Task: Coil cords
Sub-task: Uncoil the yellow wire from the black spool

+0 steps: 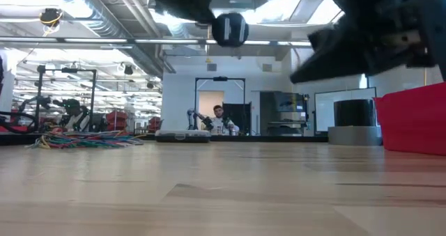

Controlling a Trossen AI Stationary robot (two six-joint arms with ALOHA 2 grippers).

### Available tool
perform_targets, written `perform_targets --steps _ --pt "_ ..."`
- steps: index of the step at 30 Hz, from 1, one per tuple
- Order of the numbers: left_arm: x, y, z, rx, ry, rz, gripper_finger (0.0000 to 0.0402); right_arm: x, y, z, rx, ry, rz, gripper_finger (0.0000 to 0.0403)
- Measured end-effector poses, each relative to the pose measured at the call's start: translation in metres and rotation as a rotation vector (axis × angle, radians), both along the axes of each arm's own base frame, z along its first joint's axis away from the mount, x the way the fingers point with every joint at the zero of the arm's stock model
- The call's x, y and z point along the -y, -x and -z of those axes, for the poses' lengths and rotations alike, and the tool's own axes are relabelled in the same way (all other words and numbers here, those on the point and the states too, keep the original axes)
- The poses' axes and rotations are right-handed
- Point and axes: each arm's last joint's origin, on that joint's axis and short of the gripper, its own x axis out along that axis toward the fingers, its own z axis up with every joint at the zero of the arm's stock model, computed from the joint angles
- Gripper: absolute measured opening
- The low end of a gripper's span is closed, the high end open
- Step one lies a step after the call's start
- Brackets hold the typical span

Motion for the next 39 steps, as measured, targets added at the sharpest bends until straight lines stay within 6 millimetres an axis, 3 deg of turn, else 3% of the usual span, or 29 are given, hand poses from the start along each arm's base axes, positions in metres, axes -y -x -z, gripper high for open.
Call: perform_targets --steps 12,21,26,31,35,39 --pt "-0.047 0.005 0.033 -0.079 0.085 -0.190 0.0000 -0.014 -0.027 -0.038 -0.075 0.184 -0.107 0.0003" --pt "-0.069 0.019 0.051 -0.230 0.132 -0.308 0.0000 -0.032 -0.020 -0.090 0.038 0.374 -0.107 0.0003" --pt "-0.067 0.023 0.056 -0.350 0.093 -0.291 0.0000 -0.034 0.007 -0.142 0.106 0.466 0.008 0.0003" --pt "-0.056 0.023 0.057 -0.473 0.016 -0.218 0.0000 -0.014 0.050 -0.175 0.138 0.523 0.272 0.0003" --pt "-0.041 0.023 0.056 -0.529 -0.045 -0.141 0.0000 0.011 0.082 -0.169 0.087 0.402 0.402 0.0003" --pt "-0.027 0.027 0.044 -0.505 -0.076 -0.078 0.0000 0.026 0.103 -0.132 0.004 0.267 0.498 0.0003"
